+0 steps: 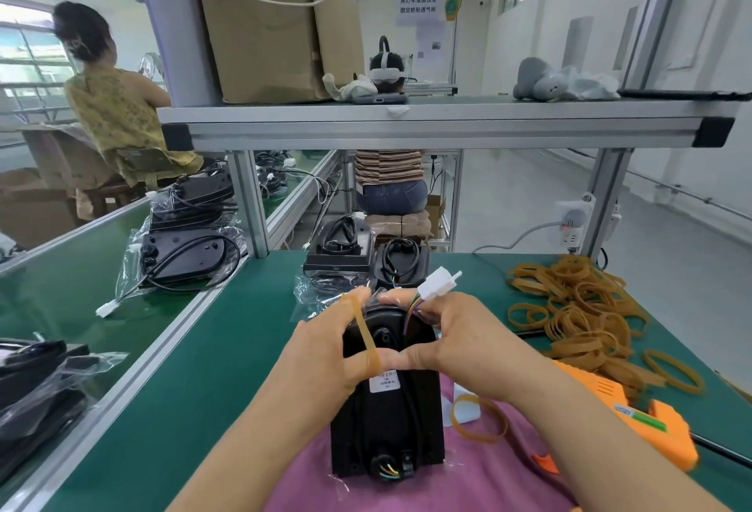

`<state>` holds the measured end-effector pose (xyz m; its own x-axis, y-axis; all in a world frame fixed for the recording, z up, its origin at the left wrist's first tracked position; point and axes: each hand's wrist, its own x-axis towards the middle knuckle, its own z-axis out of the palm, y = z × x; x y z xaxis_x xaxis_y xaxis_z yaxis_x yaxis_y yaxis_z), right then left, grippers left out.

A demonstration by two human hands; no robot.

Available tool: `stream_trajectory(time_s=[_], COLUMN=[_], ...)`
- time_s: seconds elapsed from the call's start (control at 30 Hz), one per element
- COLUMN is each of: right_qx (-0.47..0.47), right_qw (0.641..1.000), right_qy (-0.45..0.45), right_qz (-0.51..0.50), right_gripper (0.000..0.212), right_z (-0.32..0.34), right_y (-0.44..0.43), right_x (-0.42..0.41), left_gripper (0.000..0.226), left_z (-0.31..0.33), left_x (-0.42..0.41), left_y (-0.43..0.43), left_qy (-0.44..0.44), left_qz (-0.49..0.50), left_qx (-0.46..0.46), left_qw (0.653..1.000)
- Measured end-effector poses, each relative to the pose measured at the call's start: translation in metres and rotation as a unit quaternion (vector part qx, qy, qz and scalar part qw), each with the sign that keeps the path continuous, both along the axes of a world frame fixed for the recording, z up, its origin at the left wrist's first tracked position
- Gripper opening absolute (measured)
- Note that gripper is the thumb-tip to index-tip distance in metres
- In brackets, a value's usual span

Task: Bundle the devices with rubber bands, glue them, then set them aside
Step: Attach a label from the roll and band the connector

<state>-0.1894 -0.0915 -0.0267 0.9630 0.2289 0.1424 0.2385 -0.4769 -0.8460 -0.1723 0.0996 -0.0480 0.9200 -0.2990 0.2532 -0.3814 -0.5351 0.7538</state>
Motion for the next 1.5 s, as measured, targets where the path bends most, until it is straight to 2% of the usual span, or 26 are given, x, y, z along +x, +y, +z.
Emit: stream_trajectory(time_s=[0.1,0.2,0.33,0.5,0.63,0.7,0.77,0.8,0.83,0.9,0.97,1.03,1.17,1.27,1.33,1.43,1.5], right_qx=[-0.018,-0.041,-0.049,-0.029,-0.118,-0.052,0.024,0.018,-0.013,-0.094,-0.160,-0.239,-0.391,-0.423,-0.445,-0.437,-0.394], right_qw=[1.000,0.998,0.997,0.999,0.990,0.998,0.995,0.996,0.998,0.994,0.980,0.956,0.901,0.889,0.885,0.894,0.914], right_qy=[-0.016,-0.032,-0.011,-0.021,0.027,-0.016,-0.049,-0.039,-0.015,0.047,0.103,0.148,0.174,0.162,0.124,0.091,0.091], right_qz=[-0.014,-0.039,-0.051,-0.033,0.070,-0.010,-0.090,-0.084,-0.057,0.008,0.049,0.079,0.079,0.069,0.060,0.038,0.026], right_gripper=[0.057,0.055,0.082,0.061,0.066,0.063,0.037,0.021,0.012,0.026,0.029,0.023,0.027,0.033,0.032,0.018,0.017], right_z=[0.001,-0.001,-0.006,-0.002,0.024,0.041,0.055,0.061,0.067,0.078,0.094,0.109,0.115,0.112,0.110,0.105,0.103], right_y=[0.003,0.002,0.002,0.001,-0.023,-0.034,-0.033,-0.027,-0.019,-0.007,0.005,0.017,0.044,0.058,0.063,0.064,0.061], right_x=[0.001,0.003,0.004,-0.004,-0.004,0.003,0.012,0.017,0.021,0.031,0.040,0.048,0.057,0.056,0.053,0.049,0.048], left_gripper=[0.087,0.076,0.067,0.063,0.070,0.072,0.073,0.073,0.073,0.076,0.074,0.061,0.037,0.028,0.026,0.037,0.045], left_z=[0.000,-0.002,-0.003,-0.001,0.000,-0.001,-0.002,-0.002,-0.003,-0.003,-0.001,-0.001,-0.001,0.000,0.002,0.003,0.003], left_x=[-0.003,-0.005,-0.006,-0.009,-0.005,-0.005,-0.004,-0.003,-0.003,-0.003,-0.004,-0.004,-0.003,-0.004,-0.004,-0.003,-0.001], left_y=[-0.011,-0.020,-0.022,-0.019,-0.015,-0.015,-0.016,-0.015,-0.015,-0.014,-0.014,-0.015,-0.016,-0.018,-0.018,-0.018,-0.016], left_qy=[-0.002,0.004,0.006,-0.028,-0.042,-0.043,-0.038,-0.034,-0.030,-0.026,-0.022,-0.020,-0.023,-0.027,-0.029,-0.027,-0.020], left_qz=[0.032,0.061,0.082,0.085,0.067,0.057,0.051,0.049,0.048,0.042,0.037,0.038,0.047,0.051,0.048,0.044,0.040], left_qx=[0.010,-0.010,-0.033,-0.028,-0.014,-0.026,-0.036,-0.038,-0.037,-0.028,-0.022,-0.024,-0.049,-0.047,-0.046,-0.047,-0.042], left_qw=[0.999,0.998,0.996,0.996,0.997,0.997,0.997,0.997,0.998,0.998,0.999,0.999,0.997,0.997,0.997,0.998,0.998])
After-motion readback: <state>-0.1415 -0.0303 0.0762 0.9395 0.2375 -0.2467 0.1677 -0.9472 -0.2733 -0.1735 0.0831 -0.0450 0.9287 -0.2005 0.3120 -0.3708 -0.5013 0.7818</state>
